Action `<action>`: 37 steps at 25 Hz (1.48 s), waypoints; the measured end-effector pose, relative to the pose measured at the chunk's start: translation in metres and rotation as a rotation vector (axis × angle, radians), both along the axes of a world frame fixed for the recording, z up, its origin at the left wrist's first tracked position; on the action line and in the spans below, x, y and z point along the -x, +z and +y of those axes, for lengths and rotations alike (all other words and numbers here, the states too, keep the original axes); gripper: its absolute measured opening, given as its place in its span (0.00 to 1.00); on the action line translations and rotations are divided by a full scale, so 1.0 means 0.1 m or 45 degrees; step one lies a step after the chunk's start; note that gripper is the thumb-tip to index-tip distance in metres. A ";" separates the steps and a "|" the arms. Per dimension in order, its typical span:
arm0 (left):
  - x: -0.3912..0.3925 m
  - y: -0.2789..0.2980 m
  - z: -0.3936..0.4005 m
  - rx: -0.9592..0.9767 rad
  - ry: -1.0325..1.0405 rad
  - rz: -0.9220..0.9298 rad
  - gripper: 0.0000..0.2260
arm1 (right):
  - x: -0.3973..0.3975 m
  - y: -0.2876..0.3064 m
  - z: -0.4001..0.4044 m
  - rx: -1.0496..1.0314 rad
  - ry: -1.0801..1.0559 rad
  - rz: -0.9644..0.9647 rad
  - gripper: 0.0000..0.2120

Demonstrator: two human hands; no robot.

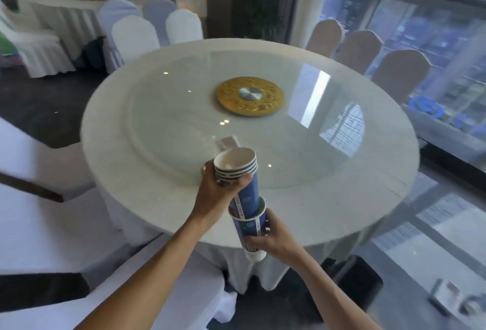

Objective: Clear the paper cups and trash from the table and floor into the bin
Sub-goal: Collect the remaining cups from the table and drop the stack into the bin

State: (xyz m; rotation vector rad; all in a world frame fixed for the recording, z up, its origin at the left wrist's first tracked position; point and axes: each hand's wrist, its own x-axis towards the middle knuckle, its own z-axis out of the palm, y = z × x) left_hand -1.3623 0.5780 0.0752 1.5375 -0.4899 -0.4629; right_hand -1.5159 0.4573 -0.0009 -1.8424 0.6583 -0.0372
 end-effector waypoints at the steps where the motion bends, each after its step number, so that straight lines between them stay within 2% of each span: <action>1: 0.22 -0.07 -0.18 -0.033 -0.101 0.011 0.30 | 0.24 0.00 -0.11 -0.002 -0.053 -0.014 0.27; 5: 1.19 -0.45 -0.78 -0.199 -0.399 0.052 0.36 | 1.20 -0.04 -0.51 -0.032 -0.296 -0.051 0.25; 8: 1.73 -0.69 -1.08 -0.251 -0.557 0.100 0.36 | 1.78 -0.09 -0.75 -0.008 -0.396 -0.053 0.26; 10: 2.49 -0.81 -1.64 -0.269 -0.741 0.142 0.35 | 2.63 -0.24 -1.15 0.039 -0.576 -0.009 0.26; 12: 2.61 -0.82 -1.61 -0.373 -0.748 0.260 0.31 | 2.79 -0.35 -1.15 0.083 -0.557 0.067 0.26; 14: 2.86 -0.86 -1.83 -0.541 -0.871 0.366 0.20 | 3.15 -0.45 -1.26 0.103 -0.630 0.178 0.29; 16: 3.04 -0.92 -2.06 -0.628 -0.887 0.431 0.14 | 3.39 -0.53 -1.40 0.059 -0.692 0.249 0.32; 21: 3.37 -1.22 -2.68 -0.670 -0.956 0.408 0.10 | 3.68 -0.71 -1.85 -0.119 -0.756 0.309 0.36; 24: 3.42 -1.59 -3.07 -0.683 -0.989 0.430 0.11 | 3.75 -0.82 -2.20 -0.283 -0.835 0.218 0.32; 27: 3.41 -1.99 -3.49 -0.741 -1.024 0.452 0.11 | 3.78 -1.00 -2.58 -0.608 -1.065 0.106 0.27; 30: 3.38 -2.30 -3.77 -0.791 -1.053 0.491 0.09 | 3.82 -1.28 -2.88 -0.869 -1.271 0.094 0.21; 31: 3.39 -2.42 -3.84 -0.810 -1.040 0.516 0.08 | 3.81 -1.38 -2.98 -0.924 -1.286 0.103 0.19; 33: 3.44 -2.66 -3.93 -0.868 -1.011 0.524 0.08 | 3.76 -1.59 -3.12 -0.956 -1.192 0.201 0.24; 34: 3.48 -2.74 -3.93 -0.888 -1.001 0.520 0.08 | 3.73 -1.68 -3.17 -0.988 -1.111 0.251 0.24; 36: 3.57 -3.11 -4.00 -0.958 -0.967 0.525 0.07 | 3.66 -2.02 -3.30 -1.020 -1.071 0.319 0.16; 37: 3.59 -3.27 -4.03 -0.981 -0.946 0.533 0.08 | 3.67 -2.18 -3.34 -0.951 -1.070 0.348 0.12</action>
